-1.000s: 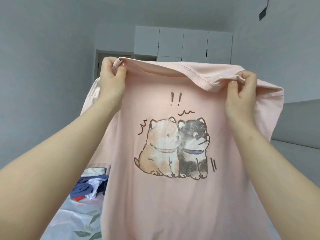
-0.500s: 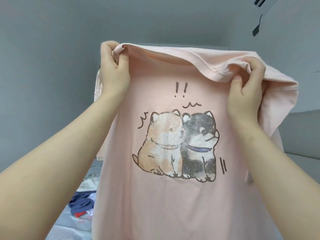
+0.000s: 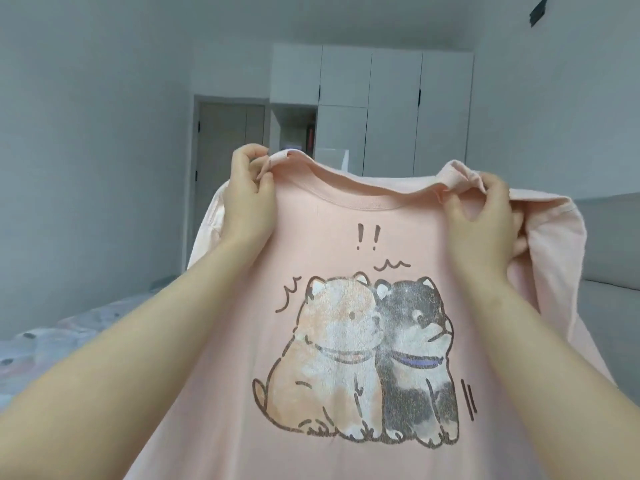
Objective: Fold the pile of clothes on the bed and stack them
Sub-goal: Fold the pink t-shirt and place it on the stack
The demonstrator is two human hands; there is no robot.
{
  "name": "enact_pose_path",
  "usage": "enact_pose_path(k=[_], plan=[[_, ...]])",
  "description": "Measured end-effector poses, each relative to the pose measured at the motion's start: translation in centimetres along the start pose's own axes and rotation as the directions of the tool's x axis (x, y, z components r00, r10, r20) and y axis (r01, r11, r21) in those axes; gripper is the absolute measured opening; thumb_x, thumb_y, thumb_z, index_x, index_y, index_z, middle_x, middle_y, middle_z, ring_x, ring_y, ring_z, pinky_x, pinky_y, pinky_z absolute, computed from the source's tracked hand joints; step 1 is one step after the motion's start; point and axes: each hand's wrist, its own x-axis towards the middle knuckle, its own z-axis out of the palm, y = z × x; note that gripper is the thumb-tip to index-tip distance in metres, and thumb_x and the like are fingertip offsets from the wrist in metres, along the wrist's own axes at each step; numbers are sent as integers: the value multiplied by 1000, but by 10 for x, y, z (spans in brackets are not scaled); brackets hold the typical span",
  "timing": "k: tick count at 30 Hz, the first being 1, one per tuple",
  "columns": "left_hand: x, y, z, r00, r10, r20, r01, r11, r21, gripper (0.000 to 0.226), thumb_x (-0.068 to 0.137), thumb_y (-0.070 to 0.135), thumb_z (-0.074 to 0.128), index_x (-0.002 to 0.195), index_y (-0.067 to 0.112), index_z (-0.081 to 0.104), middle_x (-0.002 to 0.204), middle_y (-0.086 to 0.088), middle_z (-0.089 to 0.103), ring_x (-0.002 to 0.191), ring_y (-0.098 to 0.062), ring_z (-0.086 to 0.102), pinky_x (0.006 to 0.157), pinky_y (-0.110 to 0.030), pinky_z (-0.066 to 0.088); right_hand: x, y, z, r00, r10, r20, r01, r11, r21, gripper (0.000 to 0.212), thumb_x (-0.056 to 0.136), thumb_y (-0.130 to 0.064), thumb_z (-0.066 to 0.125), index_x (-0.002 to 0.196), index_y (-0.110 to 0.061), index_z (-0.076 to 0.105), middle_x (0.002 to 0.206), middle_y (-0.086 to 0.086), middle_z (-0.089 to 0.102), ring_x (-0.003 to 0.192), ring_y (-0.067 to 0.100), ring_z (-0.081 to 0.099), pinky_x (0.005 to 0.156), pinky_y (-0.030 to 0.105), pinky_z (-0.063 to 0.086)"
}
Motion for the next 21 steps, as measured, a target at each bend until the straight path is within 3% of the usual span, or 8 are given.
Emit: enact_pose_path(k=[2, 6, 10, 13, 17, 21], plan=[[-12, -38, 6, 995, -80, 53, 76, 994, 77, 35, 93, 7, 37, 121, 26, 46, 110, 19, 58, 105, -2, 51, 74, -3, 32, -13, 33, 21, 996, 58, 67, -56, 998, -33, 28, 94, -30, 47, 122, -32, 50, 124, -4, 59, 125, 22, 37, 102, 43, 20], [-33, -126, 20, 966, -214, 147, 180, 959, 217, 44, 90, 6, 36, 127, 29, 43, 128, 10, 56, 119, -11, 50, 94, -23, 34, -45, 102, 67, 964, 167, 207, -126, 973, -195, 35, 95, -15, 38, 128, -25, 46, 124, 9, 59, 121, 29, 43, 100, 44, 25], [-58, -212, 40, 908, -324, 267, 225, 913, 341, 51, 91, 2, 39, 137, 21, 37, 137, 6, 47, 128, -12, 42, 92, -18, 28, -81, 171, 110, 902, 260, 345, -113, 913, -392, 47, 92, -8, 38, 136, -23, 38, 125, 11, 58, 125, 33, 40, 104, 47, 22], [-78, -284, 56, 833, -447, 325, 274, 845, 460, 57, 91, 5, 44, 143, 22, 30, 140, 3, 46, 128, -18, 43, 91, -21, 29, -98, 218, 145, 847, 294, 443, -46, 871, -490, 52, 90, -6, 40, 138, -22, 33, 120, 12, 58, 121, 33, 42, 105, 47, 23], [-106, -350, 76, 761, -489, 426, 147, 770, 620, 59, 89, 15, 51, 143, 25, 29, 130, -1, 54, 111, -23, 52, 81, -27, 34, -115, 279, 178, 770, 361, 526, 45, 791, -610, 61, 89, -9, 42, 145, -26, 22, 119, 9, 58, 122, 30, 40, 111, 50, 17], [-120, -395, 98, 707, -486, 515, 28, 746, 665, 63, 87, 26, 62, 142, 17, 33, 134, -7, 52, 120, -27, 48, 89, -30, 33, -122, 332, 206, 687, 446, 574, 97, 726, -681, 71, 91, -13, 41, 151, -28, 6, 142, 7, 42, 135, 27, 26, 113, 54, 4]])
